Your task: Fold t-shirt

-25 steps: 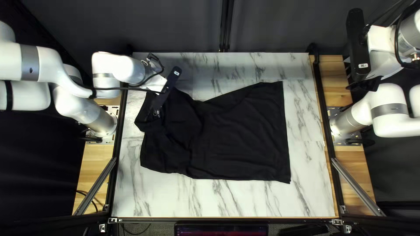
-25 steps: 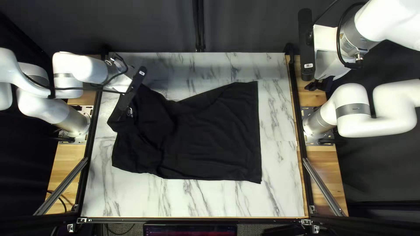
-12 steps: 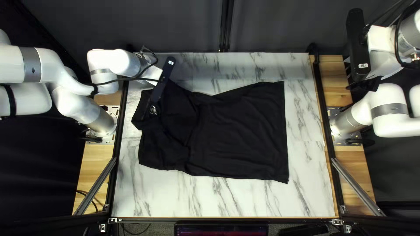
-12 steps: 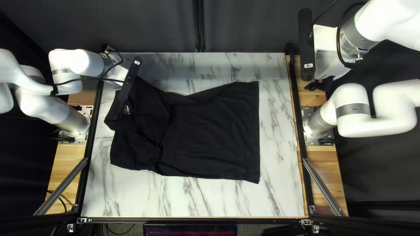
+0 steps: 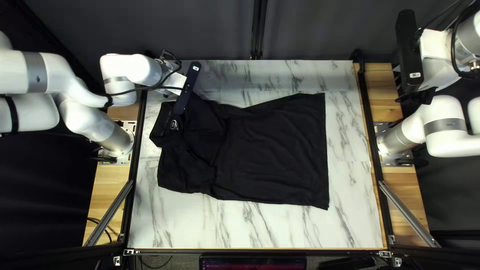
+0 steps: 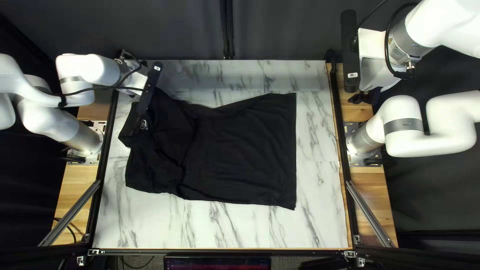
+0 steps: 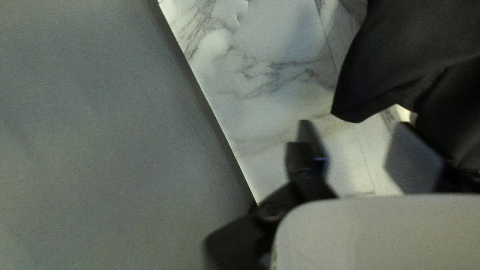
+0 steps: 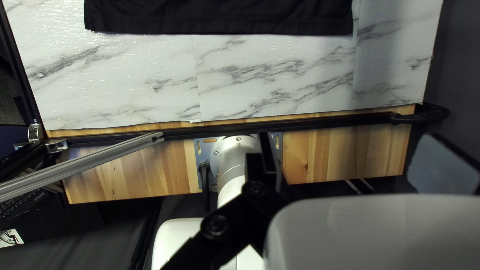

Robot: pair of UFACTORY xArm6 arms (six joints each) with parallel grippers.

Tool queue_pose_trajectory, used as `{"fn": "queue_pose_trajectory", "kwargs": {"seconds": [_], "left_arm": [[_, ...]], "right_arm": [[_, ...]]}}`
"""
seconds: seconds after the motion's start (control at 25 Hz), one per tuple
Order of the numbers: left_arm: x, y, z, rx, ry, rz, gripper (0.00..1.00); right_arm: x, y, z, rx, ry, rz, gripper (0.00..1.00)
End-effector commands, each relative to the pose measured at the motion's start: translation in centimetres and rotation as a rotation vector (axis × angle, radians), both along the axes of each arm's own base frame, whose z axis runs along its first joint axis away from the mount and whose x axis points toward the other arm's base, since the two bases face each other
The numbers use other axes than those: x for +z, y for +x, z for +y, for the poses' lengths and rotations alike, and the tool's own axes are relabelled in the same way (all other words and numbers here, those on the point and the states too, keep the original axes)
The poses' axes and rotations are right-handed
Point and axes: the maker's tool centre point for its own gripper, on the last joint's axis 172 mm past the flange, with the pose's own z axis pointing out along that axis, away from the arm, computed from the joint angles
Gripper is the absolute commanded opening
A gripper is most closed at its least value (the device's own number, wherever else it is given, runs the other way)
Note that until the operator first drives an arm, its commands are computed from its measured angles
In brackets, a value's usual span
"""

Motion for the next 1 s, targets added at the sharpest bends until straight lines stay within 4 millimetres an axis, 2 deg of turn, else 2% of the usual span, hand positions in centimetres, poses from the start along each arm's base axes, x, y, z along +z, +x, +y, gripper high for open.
{"fn": "queue_pose_trajectory", "kwargs": {"seconds": [0.04, 0.08, 0.2, 0.28, 0.52, 0.6, 0.64, 0.88, 1.0], "left_arm": [[2.4, 3.5, -3.8, -0.026, 0.005, -0.016, 1.00], [2.6, 4.3, -4.5, -0.034, 0.004, -0.019, 1.00], [2.6, 8.8, -7.6, -0.046, -0.001, -0.025, 1.00], [2.1, 11.4, -8.8, -0.040, -0.009, -0.030, 1.00], [0.8, 16.8, -11.0, 0.058, -0.069, -0.076, 1.00], [0.1, 18.3, -11.1, 0.101, -0.088, -0.088, 1.00], [-0.2, 18.7, -10.4, 0.111, -0.090, -0.091, 1.00], [-0.2, 18.7, -10.4, 0.111, -0.090, -0.091, 1.00], [-1.5, 19.3, -10.4, 0.107, -0.094, -0.074, 1.00]], "right_arm": [[0.0, 0.0, 0.0, 0.000, 0.000, 0.000, 1.00], [0.0, 0.0, 0.0, 0.000, 0.000, 0.000, 1.00], [0.0, 0.0, 0.0, 0.000, 0.000, 0.000, 1.00], [0.0, 0.0, 0.0, 0.000, 0.000, 0.000, 1.00], [0.0, 0.0, 0.0, 0.000, 0.000, 0.000, 1.00], [0.0, 0.0, 0.0, 0.000, 0.000, 0.000, 1.00], [0.0, 0.0, 0.0, 0.000, 0.000, 0.000, 1.00], [0.0, 0.0, 0.0, 0.000, 0.000, 0.000, 1.00], [0.0, 0.0, 0.0, 0.000, 0.000, 0.000, 1.00]]}}
